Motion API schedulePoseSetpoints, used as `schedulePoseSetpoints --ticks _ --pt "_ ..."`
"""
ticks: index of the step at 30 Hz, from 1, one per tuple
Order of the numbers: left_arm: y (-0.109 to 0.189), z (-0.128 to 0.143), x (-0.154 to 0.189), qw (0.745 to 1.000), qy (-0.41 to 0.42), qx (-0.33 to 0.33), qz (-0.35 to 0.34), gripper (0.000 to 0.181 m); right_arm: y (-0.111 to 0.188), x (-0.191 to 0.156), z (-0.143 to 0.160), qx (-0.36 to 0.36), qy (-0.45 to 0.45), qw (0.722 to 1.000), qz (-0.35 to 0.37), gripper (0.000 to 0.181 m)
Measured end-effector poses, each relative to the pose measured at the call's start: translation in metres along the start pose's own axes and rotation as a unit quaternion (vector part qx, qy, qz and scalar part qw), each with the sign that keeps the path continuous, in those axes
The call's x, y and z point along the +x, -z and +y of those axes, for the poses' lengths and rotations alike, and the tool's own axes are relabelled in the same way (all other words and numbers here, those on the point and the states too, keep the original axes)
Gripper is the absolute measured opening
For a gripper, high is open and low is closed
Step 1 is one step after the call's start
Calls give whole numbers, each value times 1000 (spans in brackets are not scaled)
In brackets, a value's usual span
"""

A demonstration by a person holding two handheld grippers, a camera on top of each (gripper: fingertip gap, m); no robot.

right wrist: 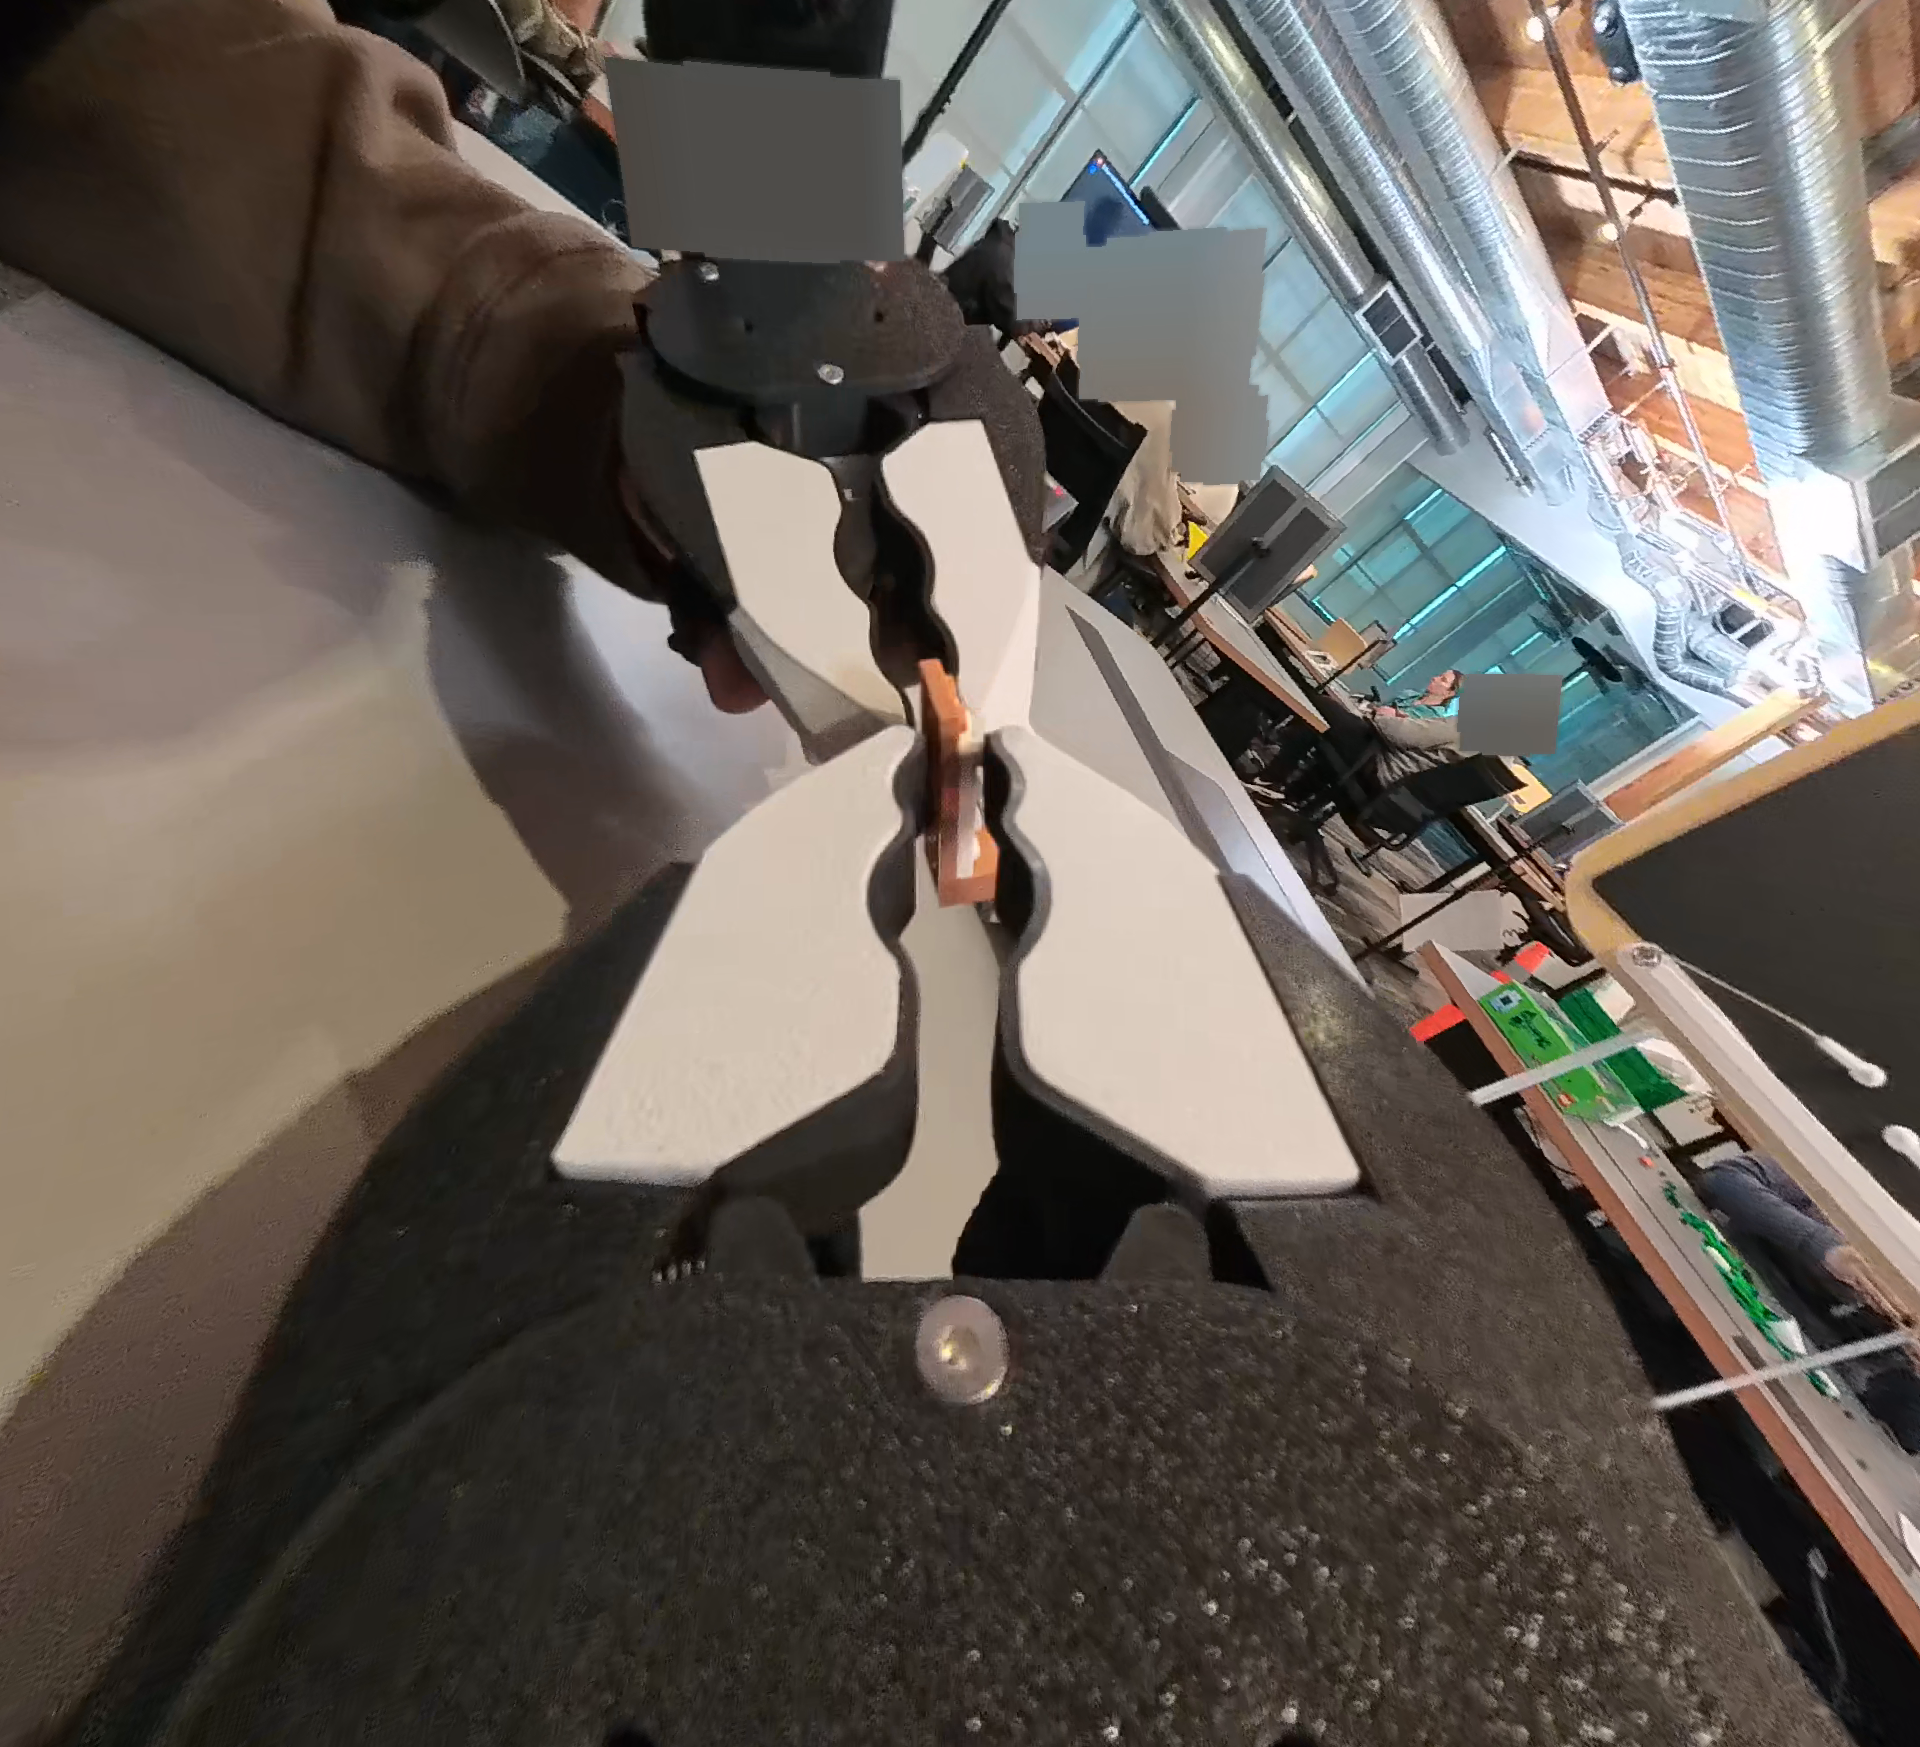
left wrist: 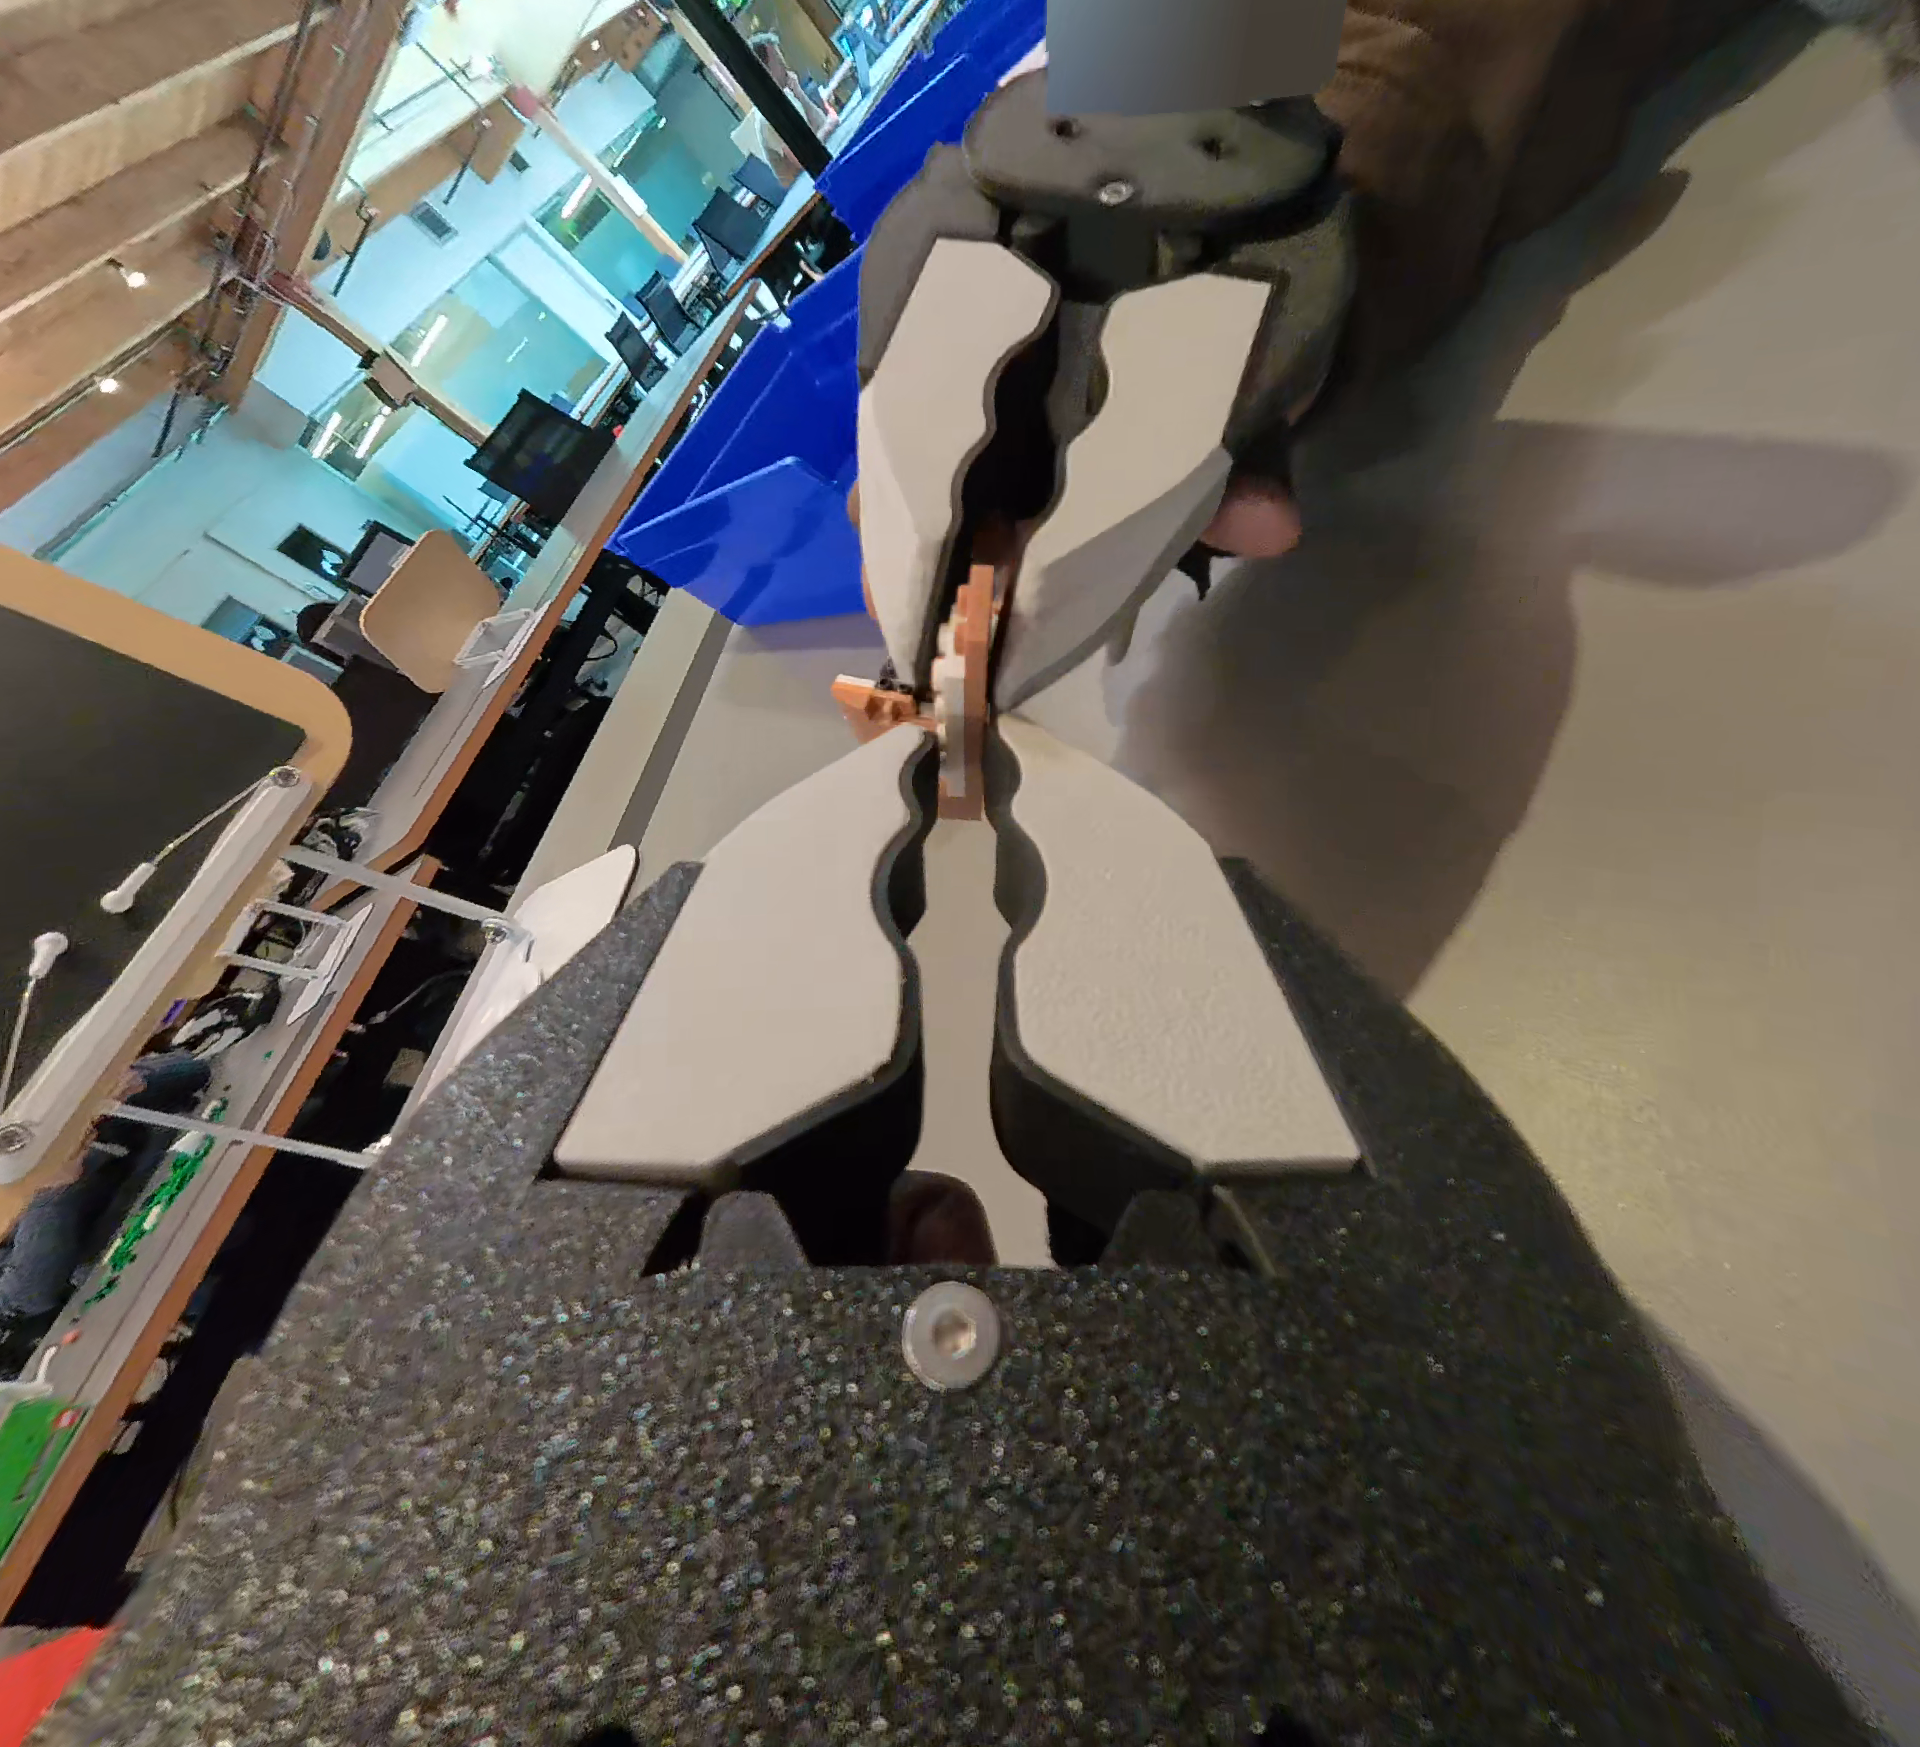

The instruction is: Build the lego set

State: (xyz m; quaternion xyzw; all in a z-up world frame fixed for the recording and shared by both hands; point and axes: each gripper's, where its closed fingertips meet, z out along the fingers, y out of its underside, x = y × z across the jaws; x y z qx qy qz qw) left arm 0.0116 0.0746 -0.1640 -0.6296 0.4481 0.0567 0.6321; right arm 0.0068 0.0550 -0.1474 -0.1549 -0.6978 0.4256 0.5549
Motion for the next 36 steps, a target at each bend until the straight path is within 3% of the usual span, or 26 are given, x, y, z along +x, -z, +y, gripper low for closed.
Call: schedulePoseSetpoints --ticks 6,10,14,17,24,31,36 --pt "1 3 -6 999 37 15 -13 13 0 8 7 -40 83 995 42 8" --pt "2 9 -5 984 169 23 43 35 2 11 14 -73 182 977 77 8" --pt "8 -3 -10 939 314 101 97 50 1 5 4 -51 210 973 81 8" --pt "9 -10 -3 903 375 141 151 56 1 -1 -4 -28 210 974 76 8" --pt "7 -24 16 870 405 167 225 60 1 -11 -16 7 215 975 61 8" --pt "8 -27 18 865 406 181 231 59 2 -17 -21 23 218 975 48 8" --pt "7 -29 19 877 388 184 217 56 1 -18 -20 22 223 974 44 8"
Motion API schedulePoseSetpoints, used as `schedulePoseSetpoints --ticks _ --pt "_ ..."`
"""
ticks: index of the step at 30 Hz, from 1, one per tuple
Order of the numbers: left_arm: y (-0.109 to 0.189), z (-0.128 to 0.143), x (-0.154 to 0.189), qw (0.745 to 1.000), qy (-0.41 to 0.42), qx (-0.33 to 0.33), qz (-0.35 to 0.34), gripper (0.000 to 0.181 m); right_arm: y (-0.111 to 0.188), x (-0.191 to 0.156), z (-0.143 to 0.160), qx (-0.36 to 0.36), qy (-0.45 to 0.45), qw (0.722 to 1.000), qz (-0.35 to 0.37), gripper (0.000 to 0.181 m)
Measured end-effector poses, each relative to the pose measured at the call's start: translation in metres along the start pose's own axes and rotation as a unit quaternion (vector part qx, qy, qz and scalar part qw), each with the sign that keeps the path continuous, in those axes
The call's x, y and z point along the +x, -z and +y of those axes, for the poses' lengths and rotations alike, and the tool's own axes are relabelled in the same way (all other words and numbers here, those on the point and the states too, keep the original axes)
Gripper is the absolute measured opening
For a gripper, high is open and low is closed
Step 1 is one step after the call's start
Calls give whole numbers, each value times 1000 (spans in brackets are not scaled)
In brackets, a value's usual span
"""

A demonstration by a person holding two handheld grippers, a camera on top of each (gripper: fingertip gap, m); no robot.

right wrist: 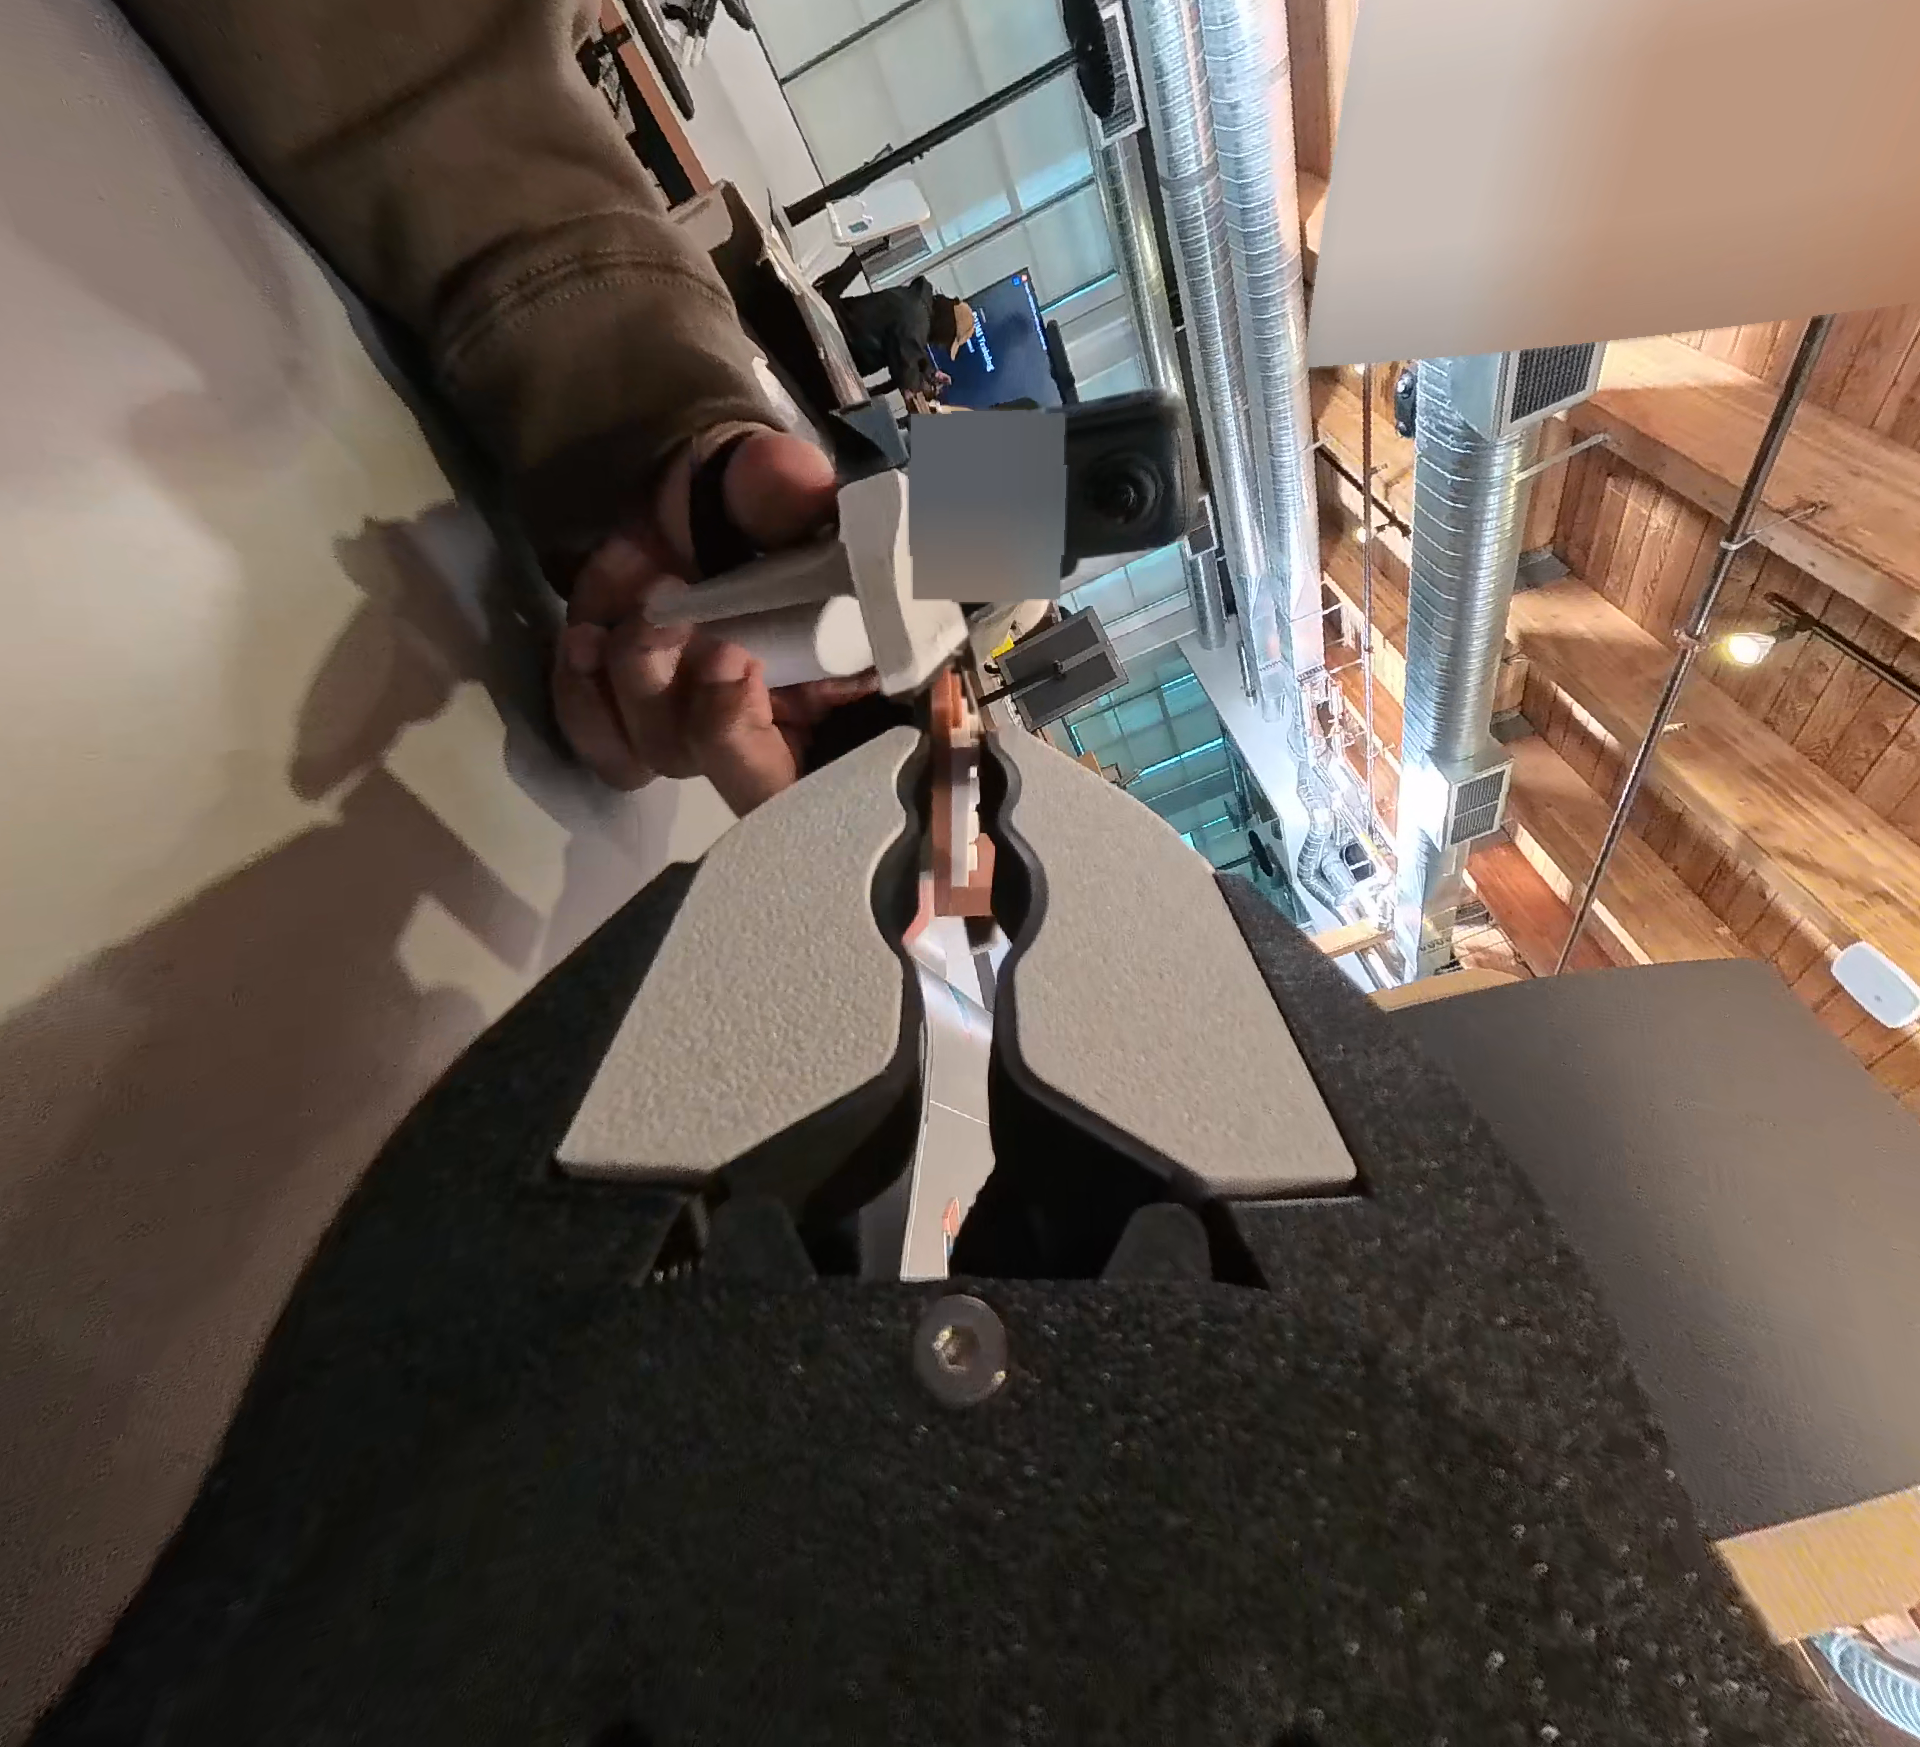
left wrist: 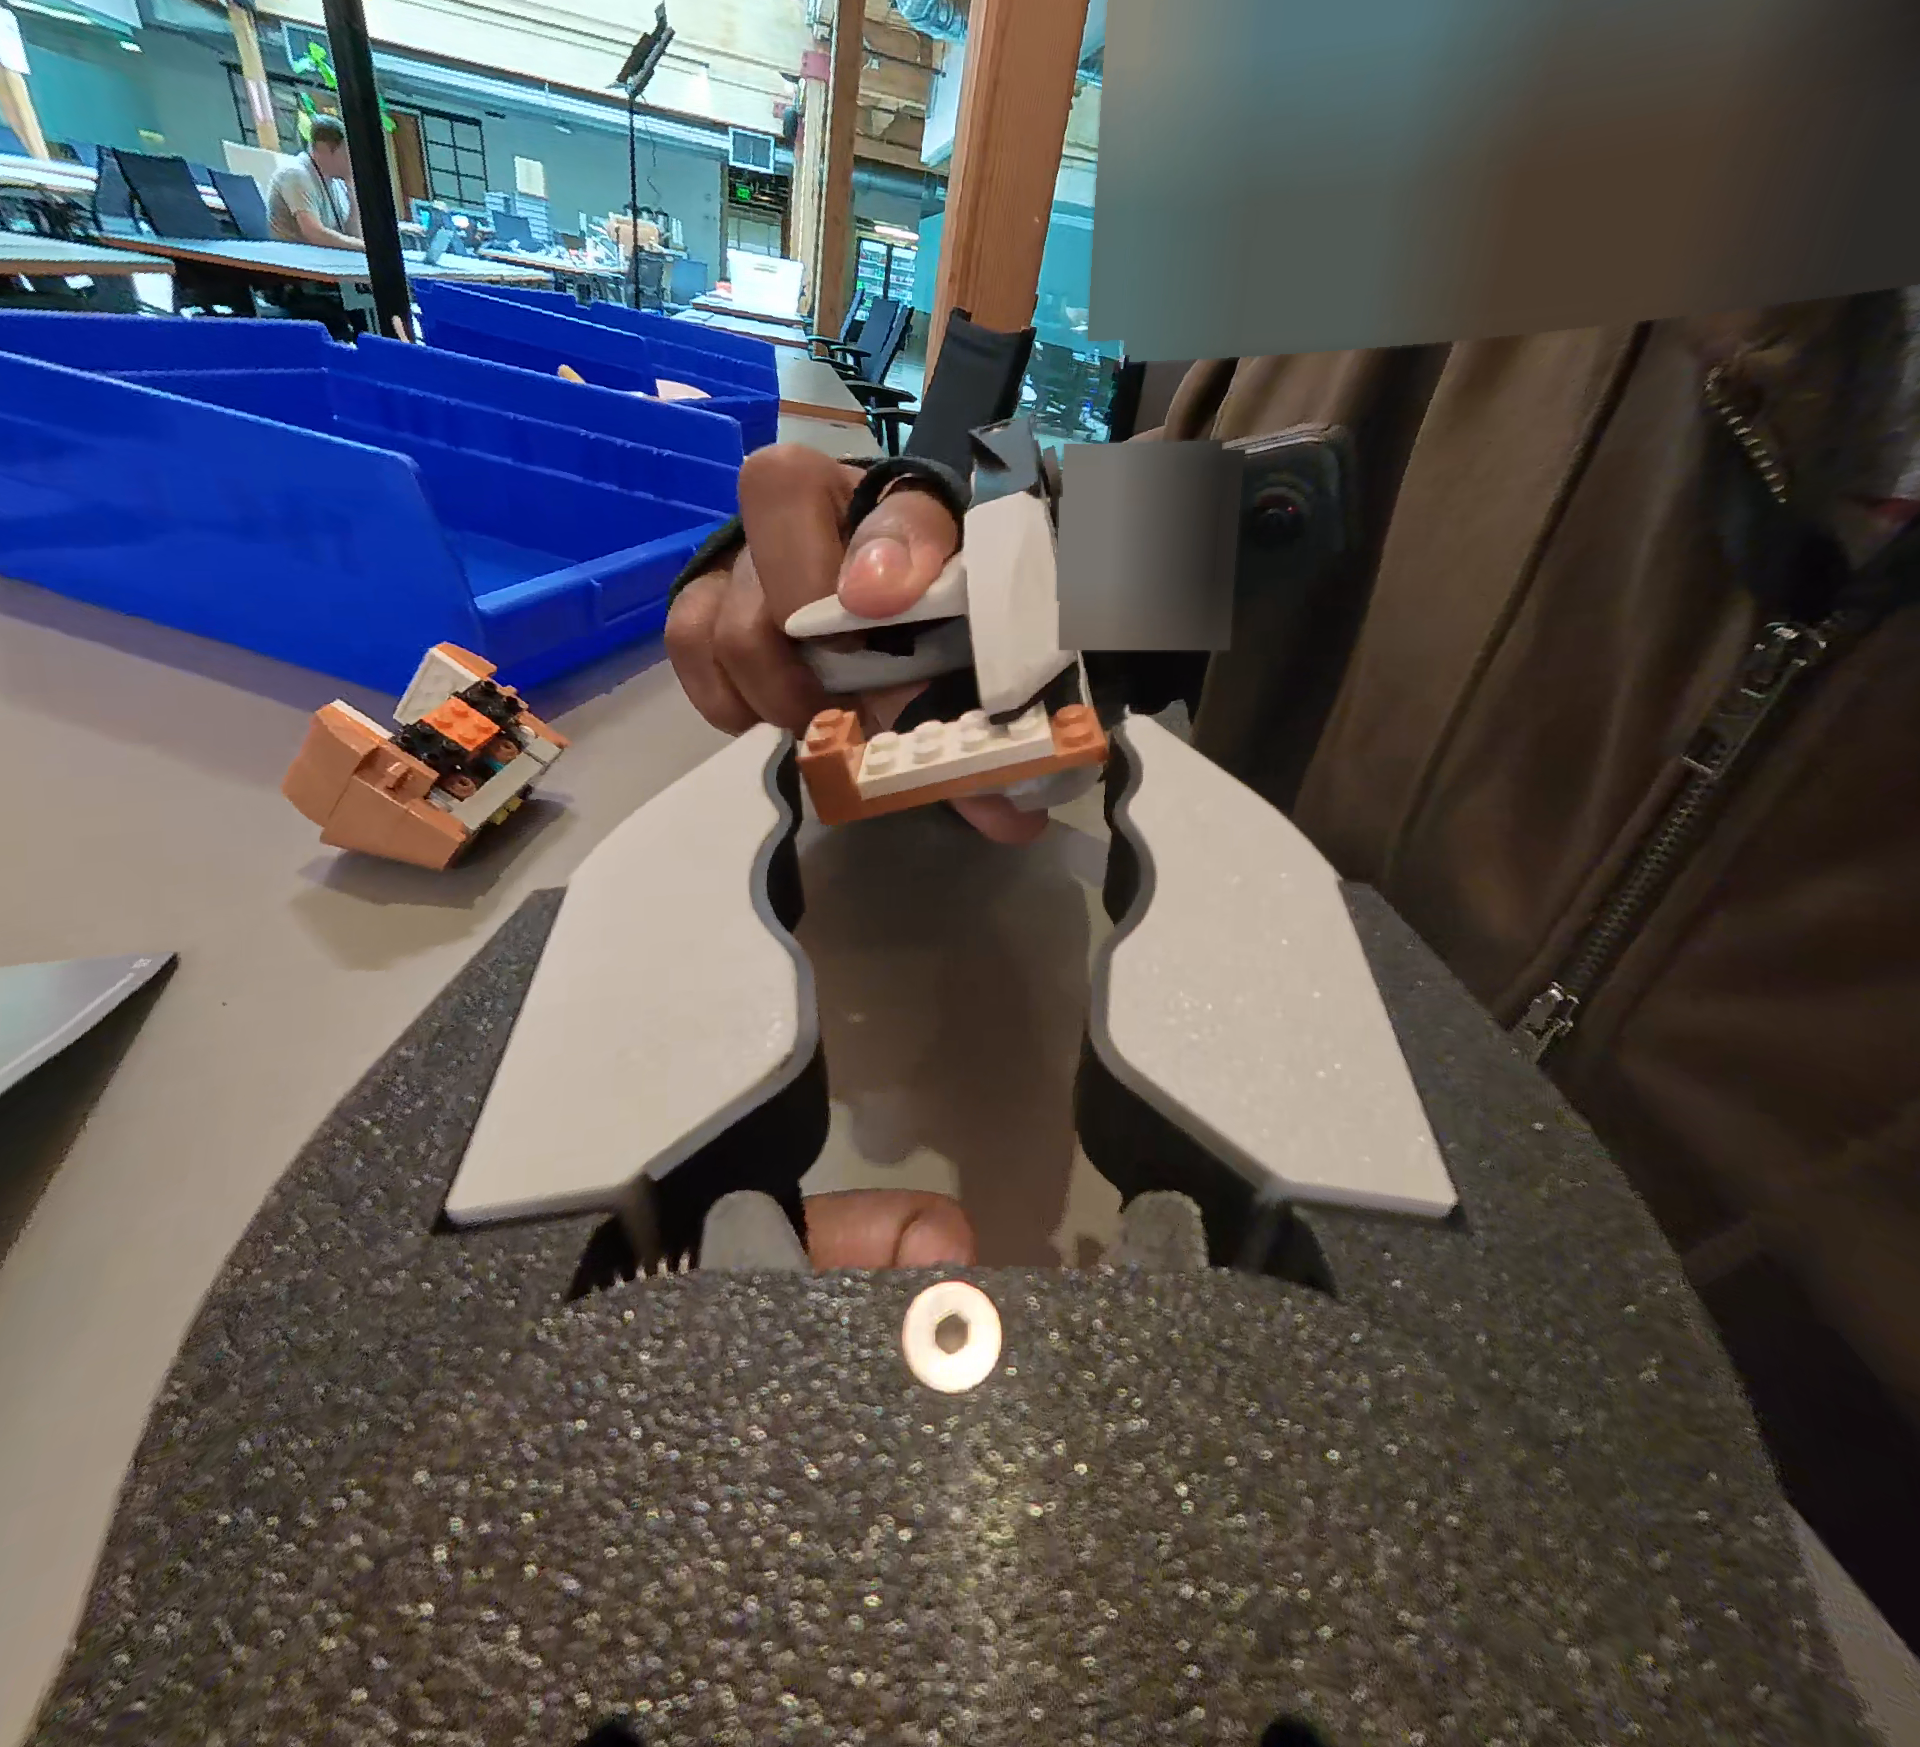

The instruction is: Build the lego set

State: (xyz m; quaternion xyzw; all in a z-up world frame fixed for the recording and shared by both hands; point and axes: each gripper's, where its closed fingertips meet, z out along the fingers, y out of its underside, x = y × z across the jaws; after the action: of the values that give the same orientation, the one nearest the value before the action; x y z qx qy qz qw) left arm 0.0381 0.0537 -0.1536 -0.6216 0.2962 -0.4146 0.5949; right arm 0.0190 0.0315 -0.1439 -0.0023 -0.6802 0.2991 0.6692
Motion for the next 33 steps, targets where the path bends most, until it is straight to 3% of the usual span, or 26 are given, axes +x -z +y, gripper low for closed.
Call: schedulePoseSetpoints --ticks 13,17,22,25,27,30,33 --pt "5 -10 -12 990 -117 19 -82 56 7 8 8 -24 -11 1000 8 17" --pt "11 -15 -20 985 -130 28 -113 56 35 28 23 -71 -73 994 31 20" --pt "9 -15 -21 984 -132 30 -114 56 98 89 59 -177 -162 970 45 17" --pt "8 -14 -21 984 -134 29 -115 56 151 120 123 -332 -161 930 -5 16" --pt "7 -15 -21 984 -135 30 -115 56 184 120 171 -415 -226 878 -73 18" --pt "7 -15 -22 983 -138 28 -117 56 210 105 231 -475 -333 799 -159 20" --pt "8 -14 -24 982 -142 25 -124 56 220 81 279 -514 -373 734 -240 22"
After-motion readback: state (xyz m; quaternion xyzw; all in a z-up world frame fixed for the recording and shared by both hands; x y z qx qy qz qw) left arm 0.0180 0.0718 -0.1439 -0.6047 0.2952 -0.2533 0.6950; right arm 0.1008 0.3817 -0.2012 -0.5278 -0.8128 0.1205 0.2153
